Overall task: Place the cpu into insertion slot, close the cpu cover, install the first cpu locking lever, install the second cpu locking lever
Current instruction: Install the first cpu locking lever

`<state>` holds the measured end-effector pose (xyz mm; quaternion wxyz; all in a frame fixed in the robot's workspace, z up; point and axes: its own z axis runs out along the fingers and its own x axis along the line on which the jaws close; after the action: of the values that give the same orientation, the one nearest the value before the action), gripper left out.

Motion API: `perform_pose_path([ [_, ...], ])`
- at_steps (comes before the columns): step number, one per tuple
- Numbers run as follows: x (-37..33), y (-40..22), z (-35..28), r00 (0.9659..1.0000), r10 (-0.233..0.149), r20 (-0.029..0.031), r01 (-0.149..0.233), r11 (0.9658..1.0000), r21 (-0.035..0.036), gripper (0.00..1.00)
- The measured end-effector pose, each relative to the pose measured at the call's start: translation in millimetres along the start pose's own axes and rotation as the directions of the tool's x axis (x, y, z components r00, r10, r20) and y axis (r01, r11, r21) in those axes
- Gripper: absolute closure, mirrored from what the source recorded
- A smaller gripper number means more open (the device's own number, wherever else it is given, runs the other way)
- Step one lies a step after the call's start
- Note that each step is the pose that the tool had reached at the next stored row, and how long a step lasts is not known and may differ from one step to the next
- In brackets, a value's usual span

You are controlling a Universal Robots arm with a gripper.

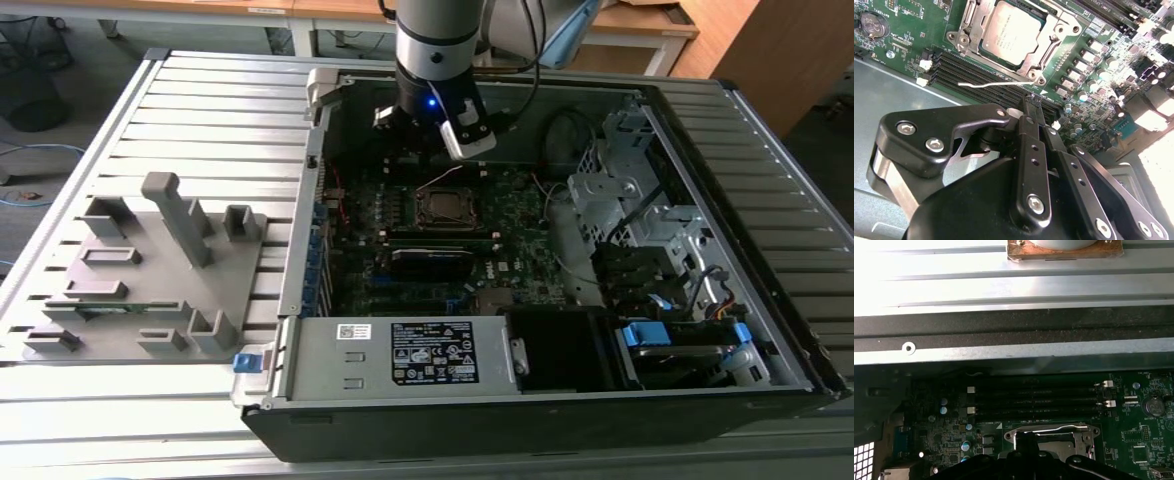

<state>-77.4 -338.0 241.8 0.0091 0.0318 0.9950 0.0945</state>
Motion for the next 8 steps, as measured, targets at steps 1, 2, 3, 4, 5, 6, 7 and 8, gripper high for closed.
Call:
perform_pose_path([
  [1,0.0,0.0,0.0,1.0,0.0,0.0,0.0,1.0,0.0001,0.89],
  [2,0.0,0.0,0.0,1.0,0.0,0.0,0.0,1.0,0.0001,0.89],
  [3,0.0,0.0,0.0,1.0,0.0,0.0,0.0,1.0,0.0001,0.89],
  [4,0.0,0.0,0.0,1.0,0.0,0.0,0.0,1.0,0.0002,0.89],
  [5,0.0,0.0,0.0,1.0,0.0,0.0,0.0,1.0,0.0002,0.89],
  [6,0.0,0.0,0.3,1.0,0.0,0.0001,0.0,1.0,0.0002,0.89],
  [7,0.0,-0.1,0.9,1.0,0.0,0.0002,0.0,1.0,0.001,0.89],
  [8,0.0,-0.3,1.8,1.0,0.0,0.0002,0.0,1.0,0.0029,0.89],
])
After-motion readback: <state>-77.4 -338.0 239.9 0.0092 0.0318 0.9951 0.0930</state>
